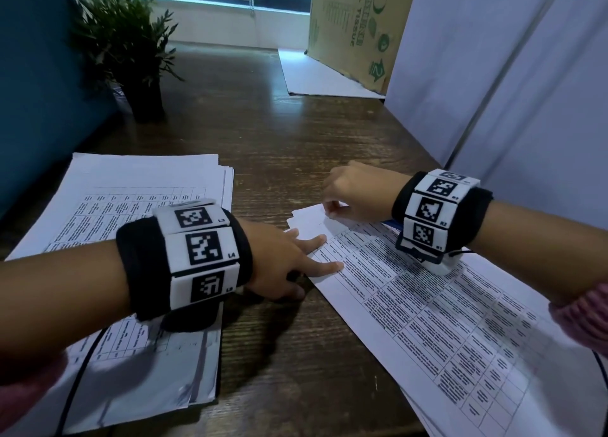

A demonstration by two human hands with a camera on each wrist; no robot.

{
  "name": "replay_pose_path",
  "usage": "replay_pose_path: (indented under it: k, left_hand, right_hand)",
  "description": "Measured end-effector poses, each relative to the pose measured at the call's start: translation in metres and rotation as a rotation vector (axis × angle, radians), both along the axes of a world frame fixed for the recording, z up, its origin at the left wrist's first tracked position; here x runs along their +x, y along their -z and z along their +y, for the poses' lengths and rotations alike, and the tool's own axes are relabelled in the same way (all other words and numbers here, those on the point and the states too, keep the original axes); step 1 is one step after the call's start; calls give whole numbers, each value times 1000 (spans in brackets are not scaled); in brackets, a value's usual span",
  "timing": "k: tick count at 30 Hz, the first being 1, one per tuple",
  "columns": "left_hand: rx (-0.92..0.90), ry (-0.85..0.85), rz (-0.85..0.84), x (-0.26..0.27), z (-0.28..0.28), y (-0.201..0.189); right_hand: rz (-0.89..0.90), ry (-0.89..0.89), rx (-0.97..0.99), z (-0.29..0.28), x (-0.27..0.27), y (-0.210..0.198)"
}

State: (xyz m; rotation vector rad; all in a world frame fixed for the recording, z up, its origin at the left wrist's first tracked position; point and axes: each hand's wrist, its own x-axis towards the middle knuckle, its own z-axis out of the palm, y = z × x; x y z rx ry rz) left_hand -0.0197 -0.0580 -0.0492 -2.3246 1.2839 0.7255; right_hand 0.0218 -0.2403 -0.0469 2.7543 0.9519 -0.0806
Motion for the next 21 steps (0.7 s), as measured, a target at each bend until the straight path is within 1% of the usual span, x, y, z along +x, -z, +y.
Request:
replay_pose_path:
  k: [4, 10, 15, 18, 21]
  left_hand:
    - [1, 0, 4, 0, 0, -1]
    - [-9, -1, 4, 0, 1, 0]
    - [-3, 1, 1, 0, 0, -1]
    - [0, 1, 5, 0, 0, -1]
    - [0, 1, 9, 1, 0, 0]
  right_hand:
    - [41, -1, -2, 10, -1, 4]
    - [104, 86, 3, 6, 3, 0]
    - [84, 69, 13, 5, 1, 5]
    - [72, 43, -35, 7, -1, 6]
    - [69, 25, -135, 13, 0, 7]
